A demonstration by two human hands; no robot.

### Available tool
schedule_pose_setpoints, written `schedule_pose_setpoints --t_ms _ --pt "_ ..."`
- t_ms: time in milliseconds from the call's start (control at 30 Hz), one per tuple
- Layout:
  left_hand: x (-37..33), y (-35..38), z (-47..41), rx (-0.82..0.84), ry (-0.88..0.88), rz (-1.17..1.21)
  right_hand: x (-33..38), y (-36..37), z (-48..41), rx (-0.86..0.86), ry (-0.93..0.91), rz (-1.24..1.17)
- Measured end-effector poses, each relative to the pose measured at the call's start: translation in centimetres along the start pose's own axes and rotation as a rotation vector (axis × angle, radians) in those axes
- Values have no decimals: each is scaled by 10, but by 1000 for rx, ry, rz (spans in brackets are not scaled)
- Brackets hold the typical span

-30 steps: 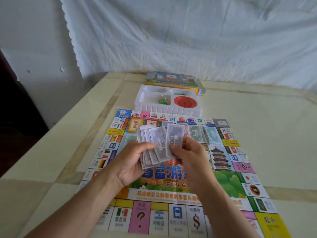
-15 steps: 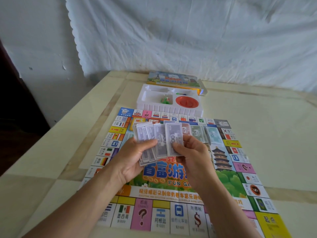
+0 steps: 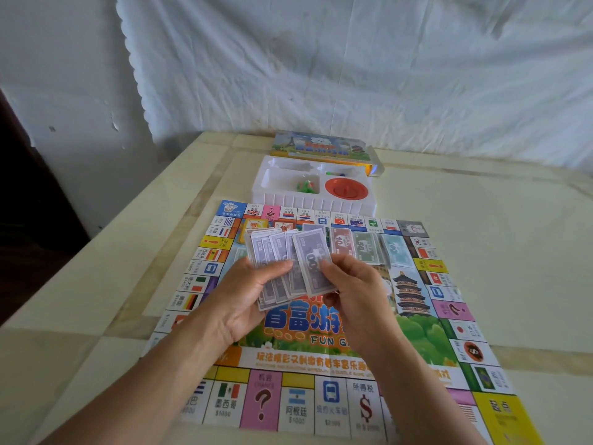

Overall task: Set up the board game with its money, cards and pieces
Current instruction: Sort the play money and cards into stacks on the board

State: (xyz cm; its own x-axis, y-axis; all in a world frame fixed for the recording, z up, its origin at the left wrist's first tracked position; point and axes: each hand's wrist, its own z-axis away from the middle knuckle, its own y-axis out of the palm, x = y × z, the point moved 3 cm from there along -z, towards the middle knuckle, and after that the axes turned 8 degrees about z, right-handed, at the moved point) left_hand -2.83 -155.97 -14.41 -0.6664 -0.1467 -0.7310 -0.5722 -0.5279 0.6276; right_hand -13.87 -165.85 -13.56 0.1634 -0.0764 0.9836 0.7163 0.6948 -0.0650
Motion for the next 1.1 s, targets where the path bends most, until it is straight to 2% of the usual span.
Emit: schedule_pose_setpoints --t_ms 200,367,533,733,900,1100 --pt "2 -1 -1 1 7 -8 0 2 1 -7 7 -12" --pt "5 1 0 11 21 -46 -1 6 1 -31 -29 72" --pt "2 5 3 63 -14 -17 -1 1 0 -90 22 -5" --pt "3 1 3 -53 29 -97 -1 5 1 -26 -12 40" --pt "0 4 4 -1 -26 -71 -1 0 -2 -84 29 -2" --pt "1 -2 1 -108 75 -175 -1 4 0 -9 10 7"
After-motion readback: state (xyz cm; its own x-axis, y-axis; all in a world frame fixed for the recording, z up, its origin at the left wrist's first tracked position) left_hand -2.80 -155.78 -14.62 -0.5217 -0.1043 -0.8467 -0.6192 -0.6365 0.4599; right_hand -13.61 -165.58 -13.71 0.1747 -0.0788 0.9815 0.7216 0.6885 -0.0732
